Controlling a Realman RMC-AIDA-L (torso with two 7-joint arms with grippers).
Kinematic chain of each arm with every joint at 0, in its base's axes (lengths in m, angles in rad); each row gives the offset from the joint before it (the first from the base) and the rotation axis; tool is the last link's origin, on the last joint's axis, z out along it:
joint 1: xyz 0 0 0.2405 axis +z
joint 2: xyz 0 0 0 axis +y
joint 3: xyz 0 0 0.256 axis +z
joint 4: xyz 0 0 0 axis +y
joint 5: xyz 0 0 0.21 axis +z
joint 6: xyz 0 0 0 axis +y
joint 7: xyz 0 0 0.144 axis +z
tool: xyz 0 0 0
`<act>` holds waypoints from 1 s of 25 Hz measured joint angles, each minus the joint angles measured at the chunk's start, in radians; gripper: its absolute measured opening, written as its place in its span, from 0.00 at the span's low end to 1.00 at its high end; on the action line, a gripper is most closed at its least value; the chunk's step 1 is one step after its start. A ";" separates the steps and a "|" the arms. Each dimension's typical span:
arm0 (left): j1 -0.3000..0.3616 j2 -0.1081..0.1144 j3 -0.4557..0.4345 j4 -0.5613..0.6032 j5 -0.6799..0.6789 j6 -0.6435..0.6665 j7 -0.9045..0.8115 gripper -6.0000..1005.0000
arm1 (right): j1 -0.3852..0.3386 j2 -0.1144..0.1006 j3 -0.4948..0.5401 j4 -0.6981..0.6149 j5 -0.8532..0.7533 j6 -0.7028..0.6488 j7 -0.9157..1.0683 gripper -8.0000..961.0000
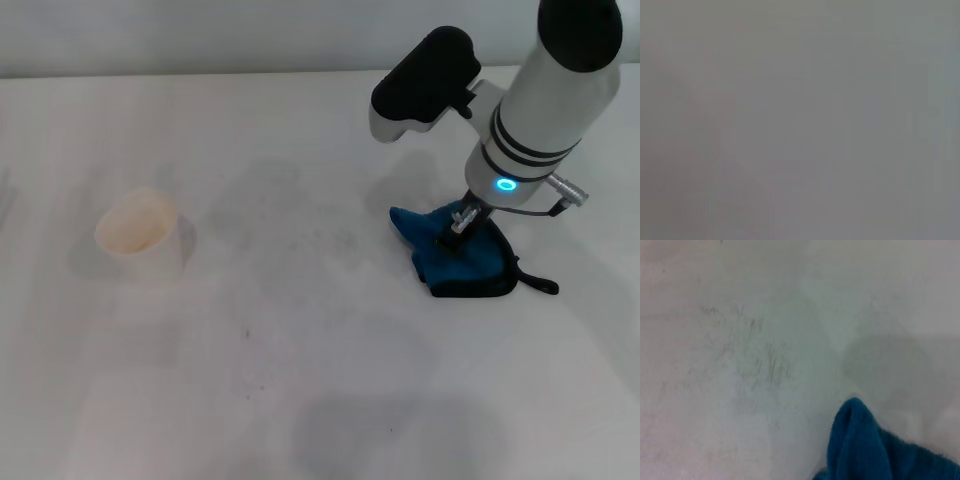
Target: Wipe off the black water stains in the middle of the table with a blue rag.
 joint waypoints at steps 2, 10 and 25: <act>-0.001 0.000 0.000 0.000 0.000 0.000 0.000 0.87 | -0.003 0.000 0.003 0.000 0.000 0.000 0.000 0.21; -0.001 0.000 -0.001 -0.002 -0.010 0.000 -0.001 0.87 | -0.007 0.000 0.004 -0.018 0.004 -0.003 0.000 0.23; 0.001 0.000 0.001 -0.002 -0.011 0.000 -0.002 0.87 | -0.126 -0.003 0.158 -0.240 -0.033 0.016 -0.055 0.41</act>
